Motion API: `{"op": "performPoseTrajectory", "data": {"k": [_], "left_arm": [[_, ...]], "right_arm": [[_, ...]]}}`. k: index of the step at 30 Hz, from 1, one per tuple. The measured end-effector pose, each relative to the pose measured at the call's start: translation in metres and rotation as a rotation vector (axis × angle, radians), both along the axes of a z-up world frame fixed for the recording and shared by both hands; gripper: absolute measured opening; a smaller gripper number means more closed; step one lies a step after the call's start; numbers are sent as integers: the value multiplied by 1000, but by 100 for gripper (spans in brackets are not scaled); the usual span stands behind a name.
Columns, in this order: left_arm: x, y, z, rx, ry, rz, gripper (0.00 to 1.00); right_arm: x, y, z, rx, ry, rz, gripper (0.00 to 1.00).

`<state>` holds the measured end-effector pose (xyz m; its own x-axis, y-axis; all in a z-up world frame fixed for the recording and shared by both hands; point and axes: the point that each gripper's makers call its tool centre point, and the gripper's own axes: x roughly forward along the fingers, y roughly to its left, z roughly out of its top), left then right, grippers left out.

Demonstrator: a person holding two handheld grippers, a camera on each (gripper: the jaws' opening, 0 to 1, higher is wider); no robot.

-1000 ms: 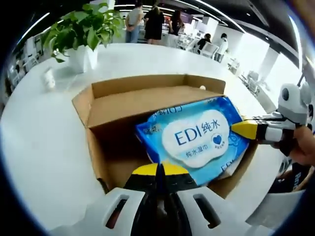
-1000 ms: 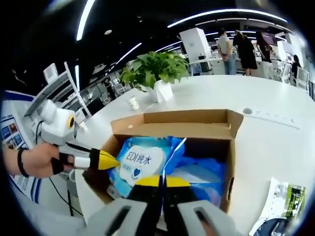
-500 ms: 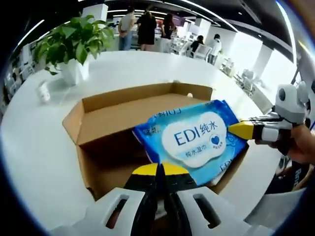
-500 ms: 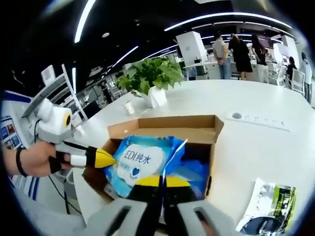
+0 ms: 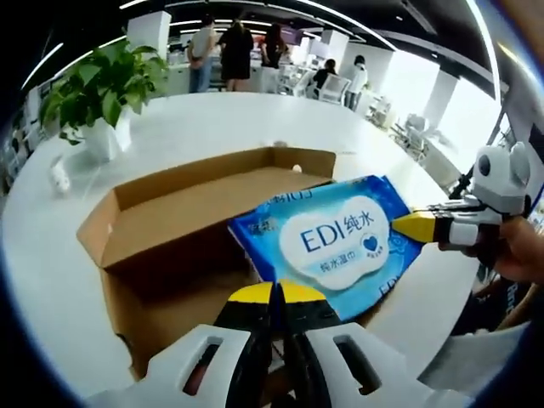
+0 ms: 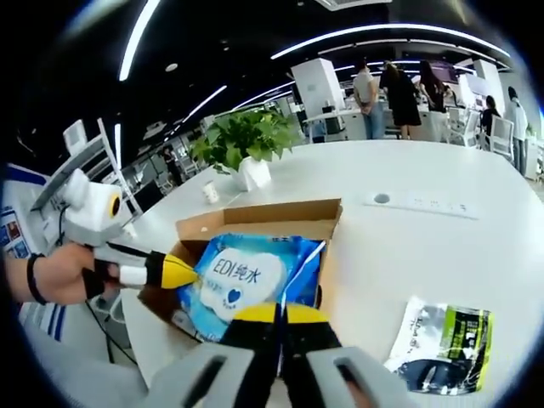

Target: Operate the shoe box by opening the lid, removing the specified soft item, and placing it in the target area until the item is outside and the box remains undamaged.

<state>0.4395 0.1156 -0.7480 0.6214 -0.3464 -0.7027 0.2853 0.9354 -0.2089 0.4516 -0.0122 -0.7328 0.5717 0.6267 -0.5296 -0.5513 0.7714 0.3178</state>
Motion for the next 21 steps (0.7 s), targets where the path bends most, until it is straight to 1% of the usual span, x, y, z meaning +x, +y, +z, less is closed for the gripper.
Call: {"op": "performPoseTrajectory", "data": {"k": [10,21], "left_arm": [[-2,-28,5,0,-7,-40,0],[3,-61,11,-2,-16,-85,0]], "right_arm": [[-4,-29,4,0,-6,-34,0],[-3,-63,8,1,-10,-76,0]]}}
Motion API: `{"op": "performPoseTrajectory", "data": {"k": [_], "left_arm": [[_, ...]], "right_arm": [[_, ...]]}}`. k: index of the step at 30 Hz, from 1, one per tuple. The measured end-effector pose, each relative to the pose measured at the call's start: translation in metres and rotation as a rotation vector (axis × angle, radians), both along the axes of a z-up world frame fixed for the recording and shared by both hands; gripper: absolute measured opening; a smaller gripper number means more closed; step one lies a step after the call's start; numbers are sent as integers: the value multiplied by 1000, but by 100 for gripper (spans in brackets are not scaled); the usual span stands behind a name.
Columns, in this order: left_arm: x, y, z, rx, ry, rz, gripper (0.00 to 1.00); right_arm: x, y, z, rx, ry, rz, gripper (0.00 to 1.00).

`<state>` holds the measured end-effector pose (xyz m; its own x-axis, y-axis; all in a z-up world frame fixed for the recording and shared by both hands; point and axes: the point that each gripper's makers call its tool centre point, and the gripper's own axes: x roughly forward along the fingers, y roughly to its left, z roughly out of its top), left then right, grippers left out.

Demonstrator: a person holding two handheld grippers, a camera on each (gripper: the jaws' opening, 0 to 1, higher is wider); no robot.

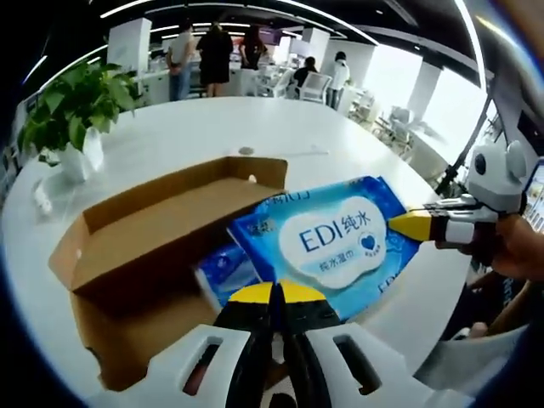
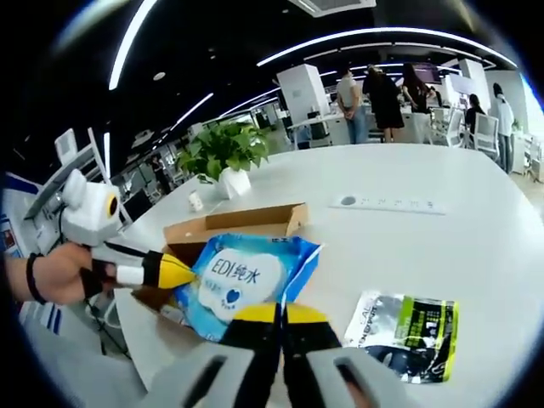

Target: Operate the shoe box by opening the lid, removing the specified soft item, and placing it in the target area until the item is outside and the box remains undamaged.

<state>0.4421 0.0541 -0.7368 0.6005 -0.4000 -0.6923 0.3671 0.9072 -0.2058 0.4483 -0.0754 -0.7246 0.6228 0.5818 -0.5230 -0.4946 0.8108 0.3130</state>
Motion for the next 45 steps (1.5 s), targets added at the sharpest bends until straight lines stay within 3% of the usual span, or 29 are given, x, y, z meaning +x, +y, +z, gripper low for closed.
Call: {"op": "performPoseTrajectory", "data": {"k": [10,23,45], "left_arm": [[6,-28,5,-1,-9,-44,0],[16,-48,14,4,-26,-77,0],[16,-114,6,-9,-15,-157,0]], "right_arm": [[1,-30,0,8,0,-43,0],[3,-49,4,21,-4,-79,0],[-2,-115,-2,12,13,-157,0]]}}
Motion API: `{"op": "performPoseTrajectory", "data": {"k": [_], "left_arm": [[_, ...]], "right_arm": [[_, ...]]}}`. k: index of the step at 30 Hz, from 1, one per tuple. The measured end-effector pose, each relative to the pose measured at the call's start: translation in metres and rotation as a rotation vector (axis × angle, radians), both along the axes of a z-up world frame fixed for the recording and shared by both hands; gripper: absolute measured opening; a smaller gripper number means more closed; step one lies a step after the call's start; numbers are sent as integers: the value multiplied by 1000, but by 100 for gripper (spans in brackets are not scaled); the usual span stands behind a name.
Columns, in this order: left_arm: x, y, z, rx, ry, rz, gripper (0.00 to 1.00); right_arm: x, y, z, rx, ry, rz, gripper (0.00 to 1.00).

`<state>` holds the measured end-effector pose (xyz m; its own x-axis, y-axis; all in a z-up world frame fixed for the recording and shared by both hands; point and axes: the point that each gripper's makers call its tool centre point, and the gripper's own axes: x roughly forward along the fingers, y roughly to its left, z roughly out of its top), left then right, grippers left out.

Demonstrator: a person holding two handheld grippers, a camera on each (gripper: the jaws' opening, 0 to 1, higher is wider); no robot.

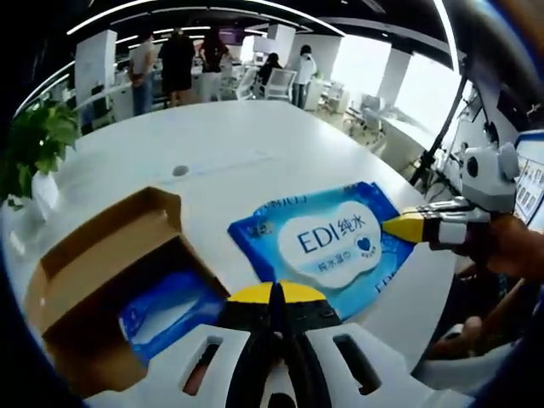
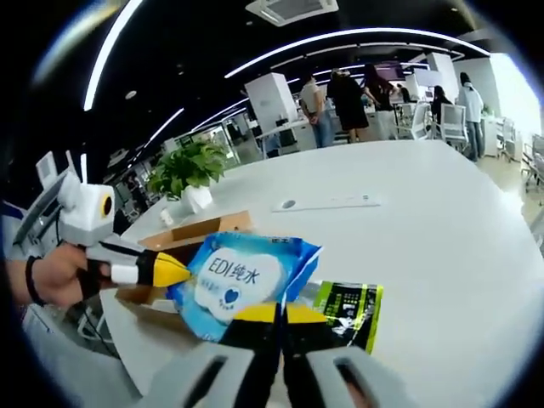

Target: Operate the shoe box by opening the lid, removing the specified soft item, and placing it in the target area until the item is outside and the box remains undamaged.

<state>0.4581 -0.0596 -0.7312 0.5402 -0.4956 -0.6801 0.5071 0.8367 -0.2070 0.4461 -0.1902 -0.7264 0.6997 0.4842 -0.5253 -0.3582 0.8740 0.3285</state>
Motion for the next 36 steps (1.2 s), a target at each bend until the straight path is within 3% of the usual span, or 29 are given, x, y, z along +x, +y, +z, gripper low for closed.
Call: {"op": "performPoseTrajectory", "data": {"k": [17,36], "left_arm": [[6,-38,-13,9,17,-48,0],[16,-45,-33,31,44,-54,0]], "right_arm": [[4,-37,-13,-6,24,-35,0],[22,-44,-34,-11,55,-21,0]]}}
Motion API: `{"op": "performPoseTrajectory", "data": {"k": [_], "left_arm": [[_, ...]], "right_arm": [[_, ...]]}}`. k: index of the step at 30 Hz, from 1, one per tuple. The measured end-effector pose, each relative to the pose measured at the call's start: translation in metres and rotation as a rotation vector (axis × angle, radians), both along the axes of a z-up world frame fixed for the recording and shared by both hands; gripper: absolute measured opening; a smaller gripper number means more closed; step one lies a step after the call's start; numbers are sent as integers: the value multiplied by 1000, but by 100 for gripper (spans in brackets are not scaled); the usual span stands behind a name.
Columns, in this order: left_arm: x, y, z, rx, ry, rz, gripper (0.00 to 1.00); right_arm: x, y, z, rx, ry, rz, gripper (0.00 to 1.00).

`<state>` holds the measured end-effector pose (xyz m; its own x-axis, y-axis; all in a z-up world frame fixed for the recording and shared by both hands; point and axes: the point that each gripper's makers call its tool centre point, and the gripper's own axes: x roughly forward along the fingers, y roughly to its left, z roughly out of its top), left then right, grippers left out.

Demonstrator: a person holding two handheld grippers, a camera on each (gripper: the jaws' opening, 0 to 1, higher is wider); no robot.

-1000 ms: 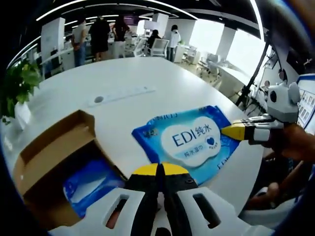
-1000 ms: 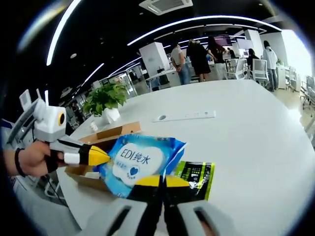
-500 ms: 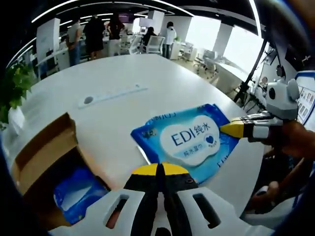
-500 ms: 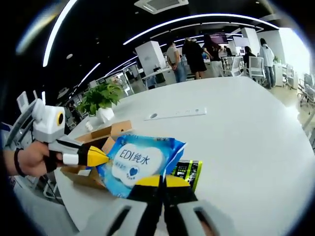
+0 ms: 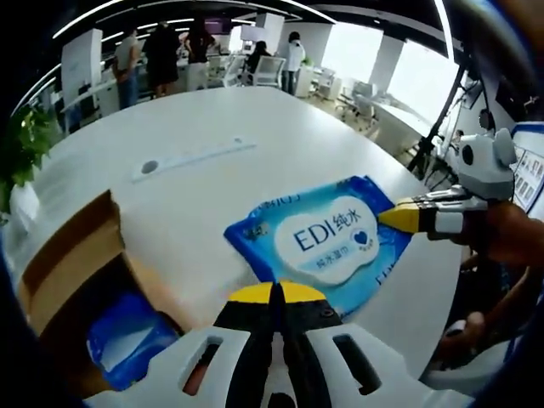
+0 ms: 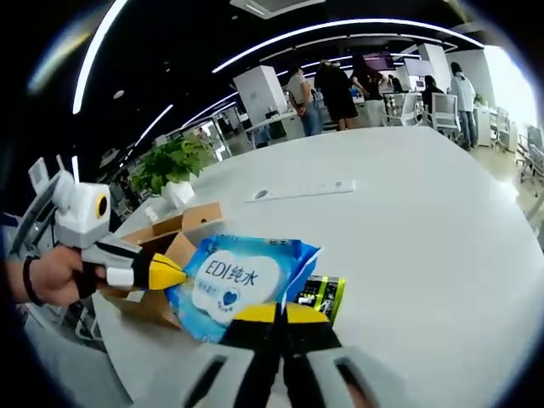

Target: Operate the shoe box by opening the lid, removing the specified soft item, and placing it in the target area until the item is outside and the box remains undamaged.

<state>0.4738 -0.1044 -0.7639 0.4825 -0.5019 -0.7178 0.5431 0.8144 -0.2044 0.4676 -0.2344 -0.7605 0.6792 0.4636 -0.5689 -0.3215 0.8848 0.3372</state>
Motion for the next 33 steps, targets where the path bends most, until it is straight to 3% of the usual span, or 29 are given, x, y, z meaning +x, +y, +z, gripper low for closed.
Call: {"op": "performPoseTrajectory", "data": {"k": [33], "left_arm": [[8,-9,-34,58,40,-19,0]], "right_arm": [[13,-8,-37,-4,56,23,0]]}}
